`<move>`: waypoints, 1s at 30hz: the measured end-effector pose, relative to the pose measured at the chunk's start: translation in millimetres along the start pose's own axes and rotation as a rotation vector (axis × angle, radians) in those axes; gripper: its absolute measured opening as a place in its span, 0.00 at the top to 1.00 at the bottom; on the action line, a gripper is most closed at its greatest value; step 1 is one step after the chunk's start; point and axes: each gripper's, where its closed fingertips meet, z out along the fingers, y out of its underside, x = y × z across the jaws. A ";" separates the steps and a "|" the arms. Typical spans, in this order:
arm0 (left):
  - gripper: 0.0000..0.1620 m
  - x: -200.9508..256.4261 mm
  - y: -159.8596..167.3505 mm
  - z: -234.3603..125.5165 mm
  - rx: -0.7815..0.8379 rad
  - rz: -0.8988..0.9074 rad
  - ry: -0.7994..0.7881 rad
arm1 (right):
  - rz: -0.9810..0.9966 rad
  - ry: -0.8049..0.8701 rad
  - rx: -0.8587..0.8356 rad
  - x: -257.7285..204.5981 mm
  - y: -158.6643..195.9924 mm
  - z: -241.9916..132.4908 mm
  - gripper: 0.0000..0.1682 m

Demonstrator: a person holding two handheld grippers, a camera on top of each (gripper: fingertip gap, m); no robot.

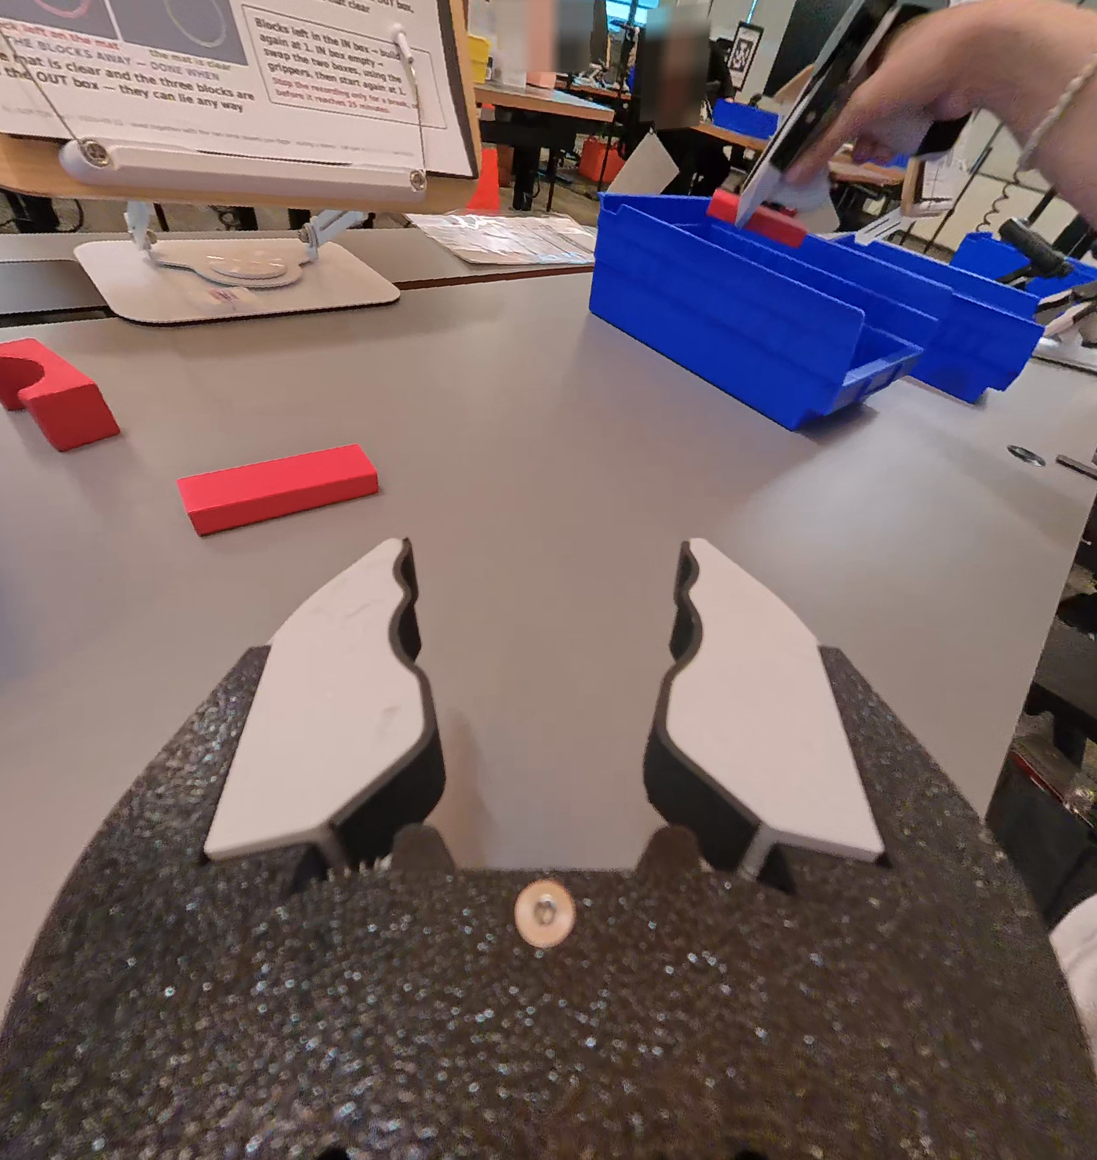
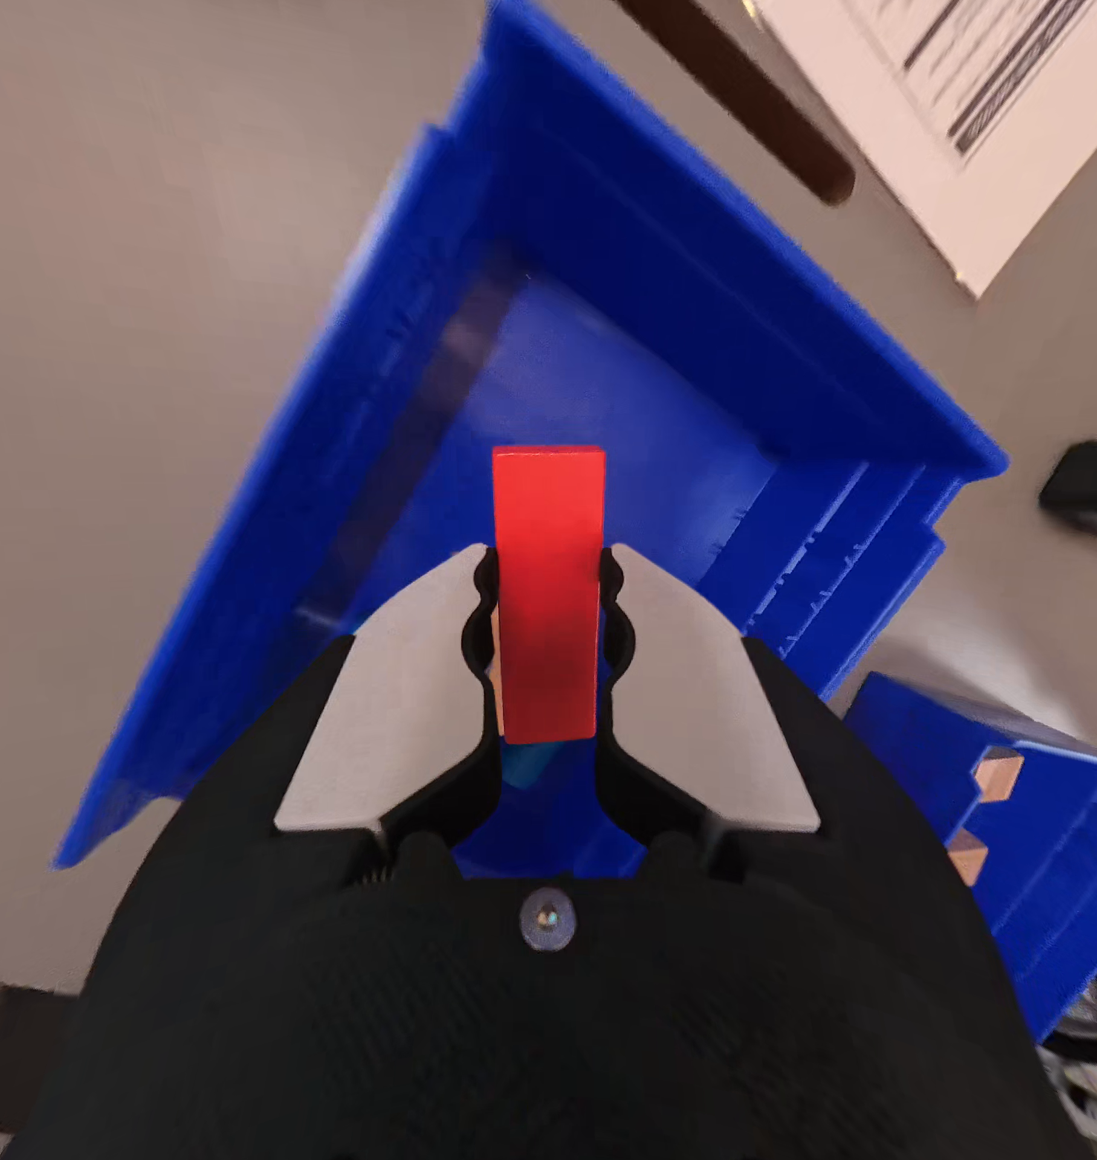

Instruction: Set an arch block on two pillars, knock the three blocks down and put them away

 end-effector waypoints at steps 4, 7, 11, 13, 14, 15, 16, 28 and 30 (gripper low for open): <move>0.53 5.7 0.8 -3.8 -0.011 0.026 0.009 | 0.025 -0.034 -0.079 2.3 21.0 42.8 0.81; 0.53 6.4 3.1 -6.9 -0.020 0.030 0.005 | 0.025 -0.052 -0.088 0.9 25.1 64.2 0.81; 0.53 6.8 5.9 -7.9 -0.033 0.018 0.013 | -0.026 -0.014 -0.102 12.2 26.8 80.8 0.81; 0.53 7.2 7.2 -7.6 -0.039 0.014 0.017 | -0.040 -0.038 -0.086 12.2 24.8 87.7 0.81; 0.53 7.3 7.6 -7.3 -0.040 0.013 0.019 | -0.048 -0.065 -0.063 8.6 23.1 91.2 0.81; 0.53 7.4 7.8 -7.1 -0.040 0.011 0.020 | -0.042 -0.091 -0.055 5.0 23.4 94.6 0.81; 0.53 7.4 8.1 -7.0 -0.040 0.009 0.022 | -0.031 -0.110 -0.056 2.2 24.4 97.8 0.81; 0.53 9.6 6.5 -5.9 -0.034 0.006 0.034 | -0.111 -0.069 0.228 -20.0 -44.0 -2.3 0.67; 0.53 10.0 4.0 -5.4 -0.028 0.008 0.034 | -0.221 -0.191 0.305 -71.9 -66.1 -38.1 0.65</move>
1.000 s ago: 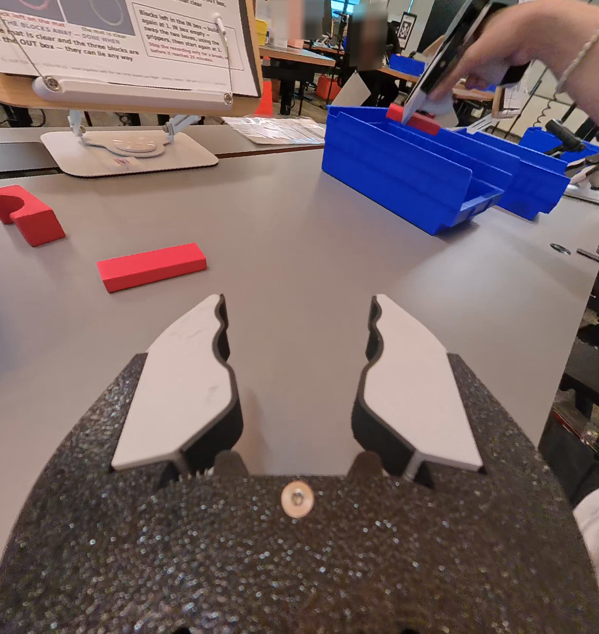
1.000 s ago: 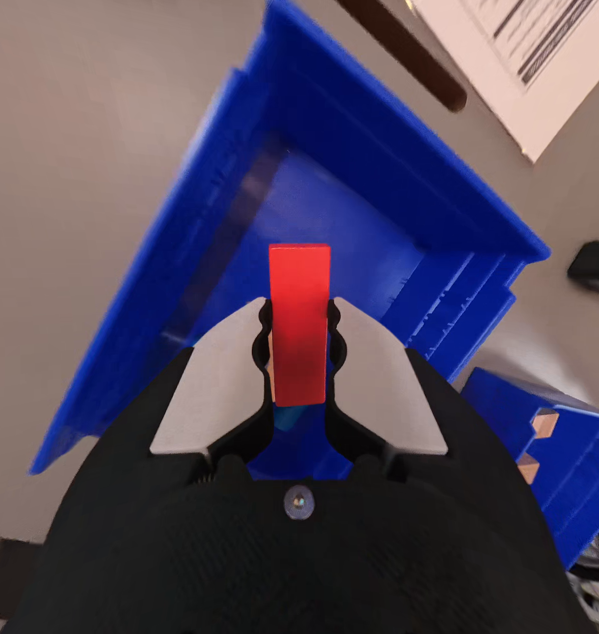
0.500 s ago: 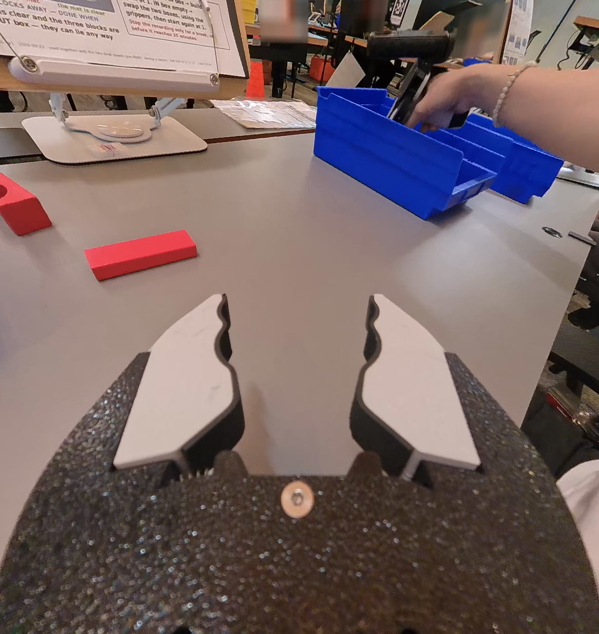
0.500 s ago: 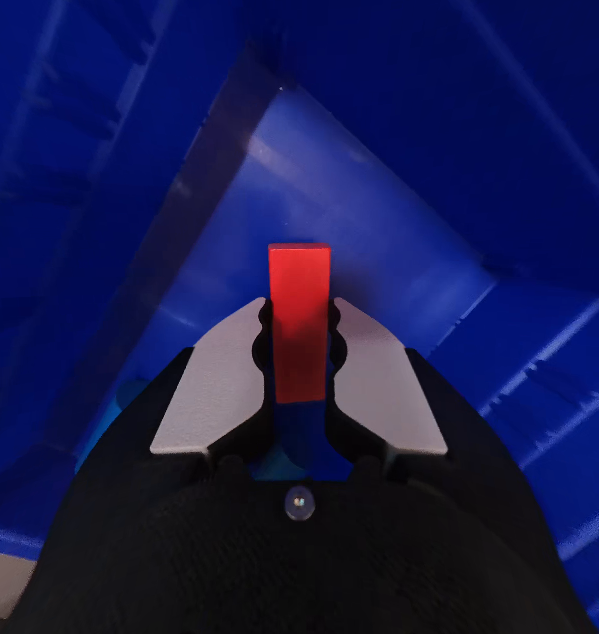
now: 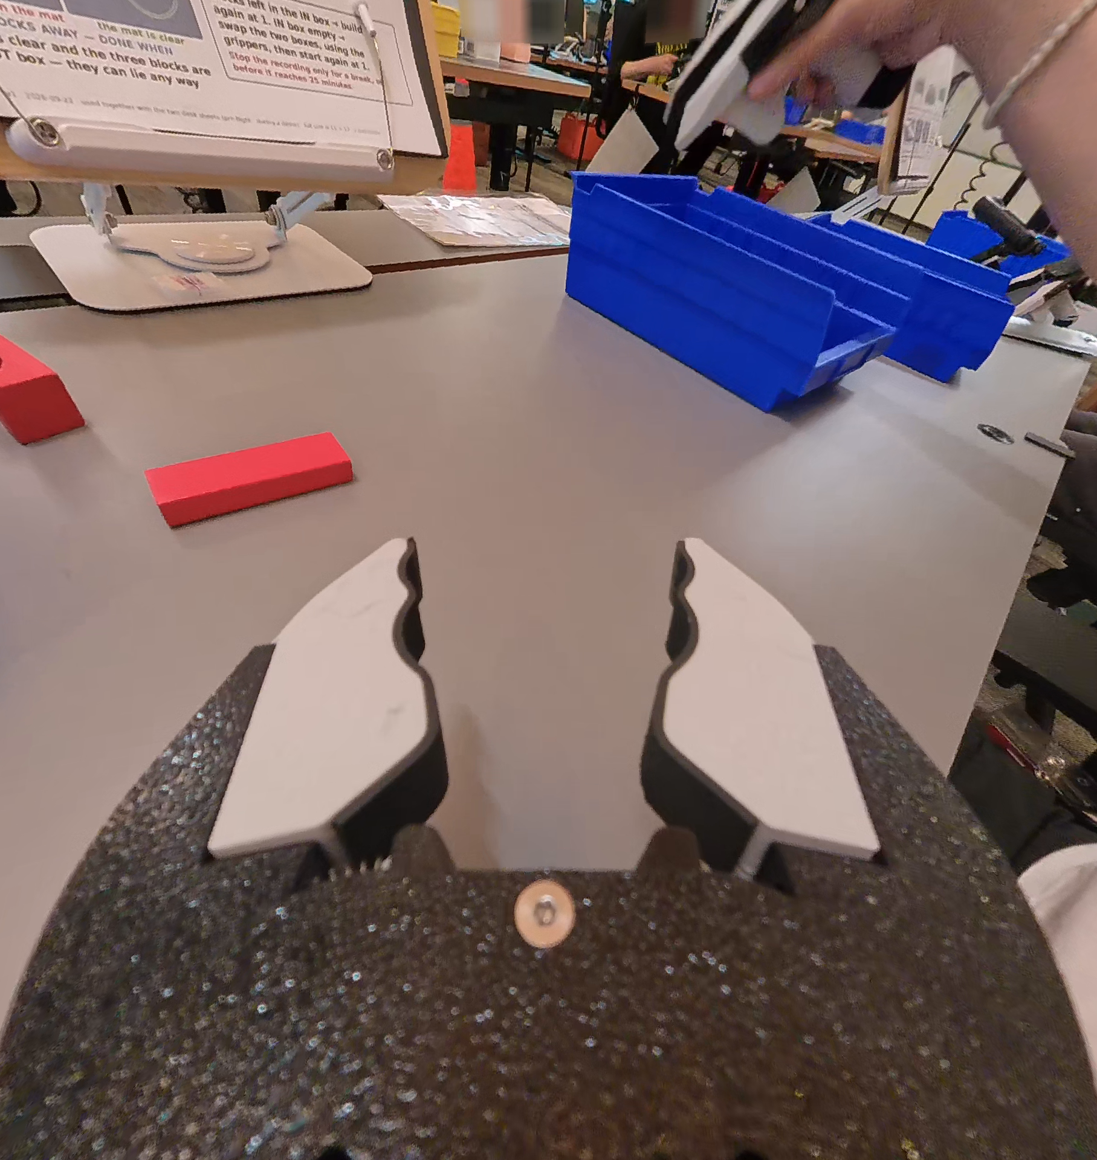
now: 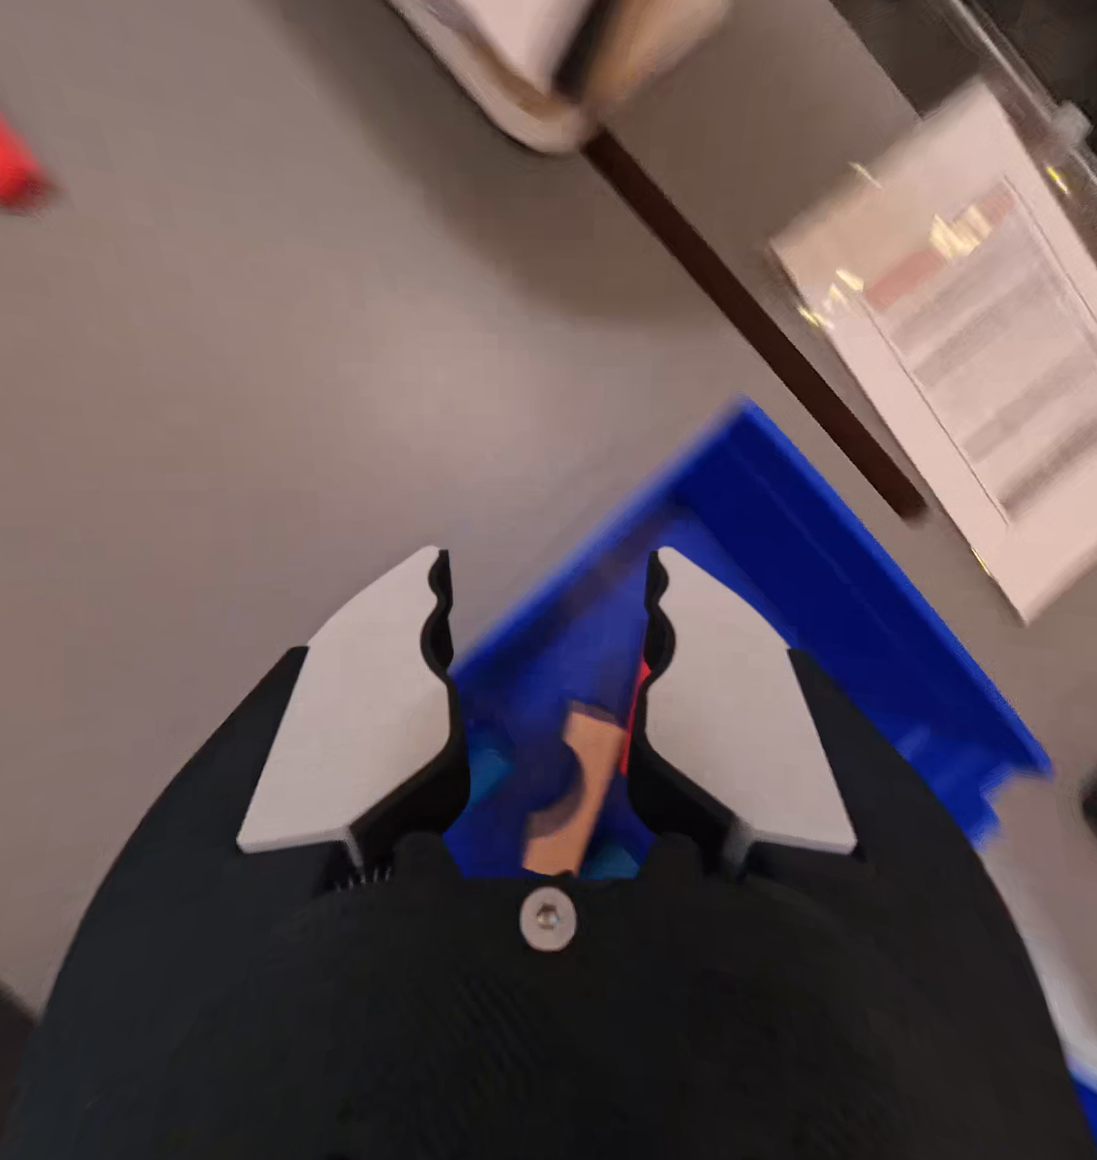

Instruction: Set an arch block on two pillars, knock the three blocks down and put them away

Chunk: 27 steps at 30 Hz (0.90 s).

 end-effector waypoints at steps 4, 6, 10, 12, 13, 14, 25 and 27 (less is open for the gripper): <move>0.53 6.8 -6.9 3.1 0.011 -0.006 0.028 | -0.237 -0.214 0.101 -110.7 -64.5 -3.5 0.63; 0.53 13.3 -10.9 4.8 0.013 -0.007 0.050 | -0.325 -0.268 0.107 -154.7 -86.3 14.4 0.62; 0.53 24.9 -16.8 4.5 0.016 0.019 0.073 | -0.434 -0.340 0.077 -222.6 -119.2 76.5 0.61; 0.53 25.5 -14.8 2.6 0.001 0.046 0.061 | -0.468 -0.389 0.052 -251.6 -130.0 109.4 0.61; 0.53 24.7 -12.8 1.0 -0.012 0.059 0.053 | -0.474 -0.400 0.041 -262.2 -135.1 125.2 0.61; 0.53 23.6 -11.1 -1.1 -0.024 0.067 0.045 | -0.478 -0.404 0.028 -270.4 -139.5 140.1 0.61; 0.53 6.7 -3.3 -24.9 -0.019 0.068 -0.020 | -0.586 -0.398 -0.157 -292.7 -127.6 213.6 0.71; 0.53 5.0 -1.9 -25.3 -0.017 0.050 -0.021 | -0.614 -0.375 -0.179 -291.2 -124.4 217.8 0.81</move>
